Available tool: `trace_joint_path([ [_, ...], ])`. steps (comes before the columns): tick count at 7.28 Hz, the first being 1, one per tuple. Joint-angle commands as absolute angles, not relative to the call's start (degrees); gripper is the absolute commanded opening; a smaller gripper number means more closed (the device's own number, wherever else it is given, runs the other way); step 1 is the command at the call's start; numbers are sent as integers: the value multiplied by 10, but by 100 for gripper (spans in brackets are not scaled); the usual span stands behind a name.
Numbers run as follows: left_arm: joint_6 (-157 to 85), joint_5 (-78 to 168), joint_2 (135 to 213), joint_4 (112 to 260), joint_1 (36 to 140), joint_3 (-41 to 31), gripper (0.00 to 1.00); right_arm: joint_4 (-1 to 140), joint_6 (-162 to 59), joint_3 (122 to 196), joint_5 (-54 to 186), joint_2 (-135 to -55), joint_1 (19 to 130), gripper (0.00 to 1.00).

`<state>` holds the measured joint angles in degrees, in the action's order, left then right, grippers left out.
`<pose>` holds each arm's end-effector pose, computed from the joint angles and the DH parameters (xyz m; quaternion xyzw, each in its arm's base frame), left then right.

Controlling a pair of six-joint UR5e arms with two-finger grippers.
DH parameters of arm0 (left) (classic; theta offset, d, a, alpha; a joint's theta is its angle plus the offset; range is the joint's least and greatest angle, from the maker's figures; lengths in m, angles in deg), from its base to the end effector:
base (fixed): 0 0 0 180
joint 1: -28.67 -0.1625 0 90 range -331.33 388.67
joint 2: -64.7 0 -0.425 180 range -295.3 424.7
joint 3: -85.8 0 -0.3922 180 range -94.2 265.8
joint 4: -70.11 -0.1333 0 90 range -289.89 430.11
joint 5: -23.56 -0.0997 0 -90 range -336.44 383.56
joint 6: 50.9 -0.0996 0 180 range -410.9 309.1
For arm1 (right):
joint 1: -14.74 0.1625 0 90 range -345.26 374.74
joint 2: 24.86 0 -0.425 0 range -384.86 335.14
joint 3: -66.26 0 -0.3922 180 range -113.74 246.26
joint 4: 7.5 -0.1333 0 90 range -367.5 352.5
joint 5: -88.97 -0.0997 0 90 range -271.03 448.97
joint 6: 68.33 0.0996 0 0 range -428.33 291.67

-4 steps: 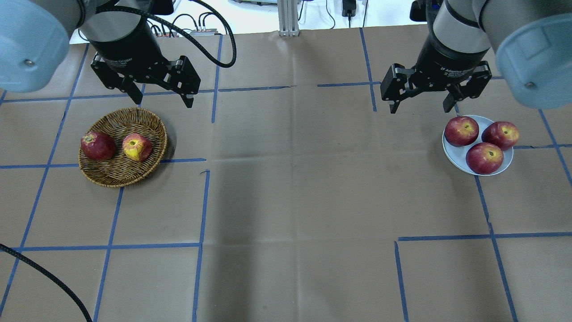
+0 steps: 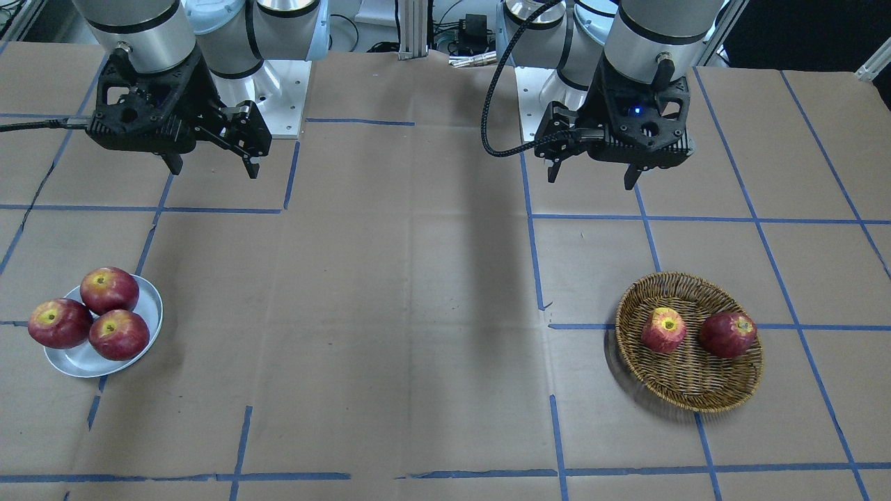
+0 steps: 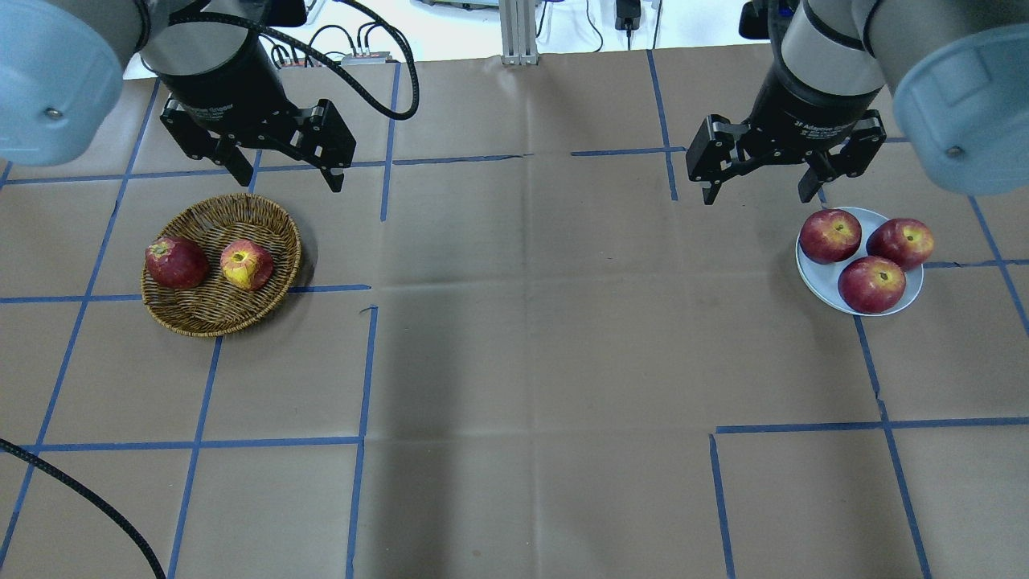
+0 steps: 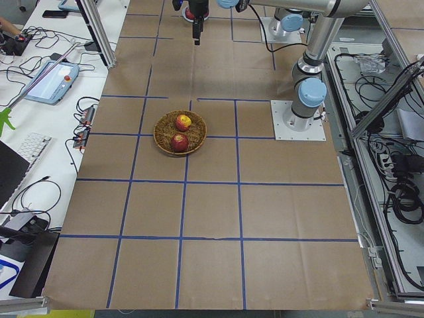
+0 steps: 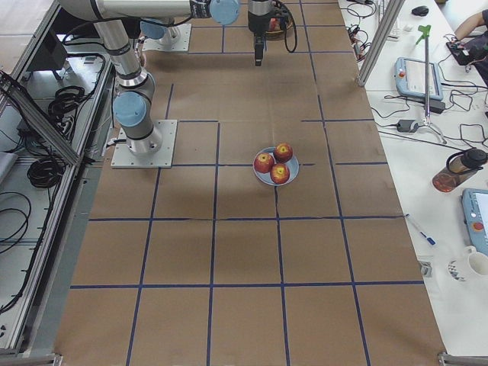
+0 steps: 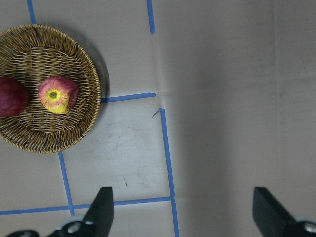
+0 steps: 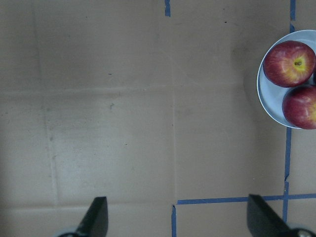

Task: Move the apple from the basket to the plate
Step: 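Move the left gripper toward the wicker basket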

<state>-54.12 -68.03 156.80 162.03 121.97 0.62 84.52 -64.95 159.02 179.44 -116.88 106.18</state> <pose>-0.1596 -0.5001 0.5077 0.0568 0.9983 -0.0070 0.0139 0.1445 -0.4756 0.4848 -0.0170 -0.9998 0.0113 0.0036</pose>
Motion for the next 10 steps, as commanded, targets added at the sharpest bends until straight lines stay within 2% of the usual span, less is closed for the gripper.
trace_joint_path([
  [1, -541, -682, 1569, 1624, 1218, 6, 99, 845, -651, 1591, 1795, -1169, 1061, 100],
  [8, -545, -679, 1578, 1618, 1193, 5, 99, 846, -663, 1590, 1793, -1166, 1044, 100],
  [10, -618, -679, 1591, 1610, 1183, -5, 99, 844, -663, 1591, 1793, -1167, 1044, 100],
])
